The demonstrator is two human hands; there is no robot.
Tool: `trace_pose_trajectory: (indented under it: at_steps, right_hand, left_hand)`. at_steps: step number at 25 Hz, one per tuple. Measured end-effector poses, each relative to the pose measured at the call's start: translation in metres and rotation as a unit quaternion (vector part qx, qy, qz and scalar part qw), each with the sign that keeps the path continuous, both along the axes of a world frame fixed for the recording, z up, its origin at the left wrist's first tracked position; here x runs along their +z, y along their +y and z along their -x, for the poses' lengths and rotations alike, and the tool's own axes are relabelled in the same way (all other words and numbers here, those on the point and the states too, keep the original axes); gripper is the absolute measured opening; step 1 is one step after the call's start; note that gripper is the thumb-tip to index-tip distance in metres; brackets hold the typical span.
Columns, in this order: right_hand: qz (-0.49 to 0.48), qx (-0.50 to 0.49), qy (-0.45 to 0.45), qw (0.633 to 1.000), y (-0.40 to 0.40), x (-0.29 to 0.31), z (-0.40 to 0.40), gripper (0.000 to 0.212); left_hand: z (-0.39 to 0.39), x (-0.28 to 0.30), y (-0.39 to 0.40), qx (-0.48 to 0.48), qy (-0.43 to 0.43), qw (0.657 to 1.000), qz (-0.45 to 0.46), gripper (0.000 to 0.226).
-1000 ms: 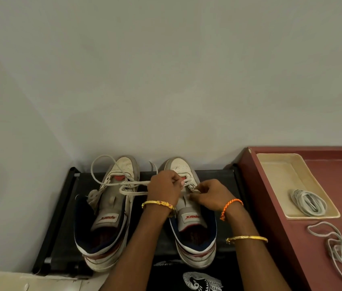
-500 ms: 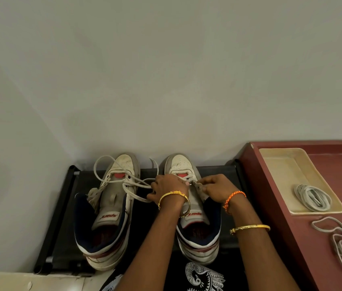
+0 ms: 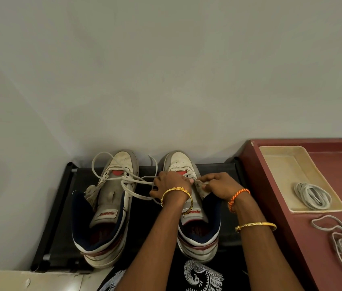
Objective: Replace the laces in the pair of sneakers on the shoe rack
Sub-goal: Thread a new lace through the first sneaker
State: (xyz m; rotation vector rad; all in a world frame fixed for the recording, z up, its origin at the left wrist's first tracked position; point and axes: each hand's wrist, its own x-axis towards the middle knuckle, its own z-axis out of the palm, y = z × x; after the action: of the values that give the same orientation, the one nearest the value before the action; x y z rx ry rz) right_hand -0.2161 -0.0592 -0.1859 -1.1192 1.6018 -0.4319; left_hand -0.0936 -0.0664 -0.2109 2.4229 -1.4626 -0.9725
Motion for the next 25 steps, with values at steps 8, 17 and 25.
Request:
trace_pose_trajectory:
  at_steps: [8, 17, 25]
  right_hand:
    - [-0.02, -0.128, -0.156, 0.979, -0.007, -0.019, -0.001, 0.009]
    - [0.087, -0.239, -0.03, 0.967, 0.011, -0.014, 0.013, 0.013]
    - [0.434, -0.457, 0.106, 0.769, 0.049, 0.051, 0.059, 0.011]
  left_hand:
    - [-0.009, -0.003, 0.002, 0.004, 0.097, 0.995, 0.028, 0.029]
    - [-0.012, 0.01, 0.037, 0.026, 0.047, 0.982, 0.182, 0.048]
    - [-0.007, 0.02, 0.046, 0.032, 0.03, 0.973, 0.225, 0.048]
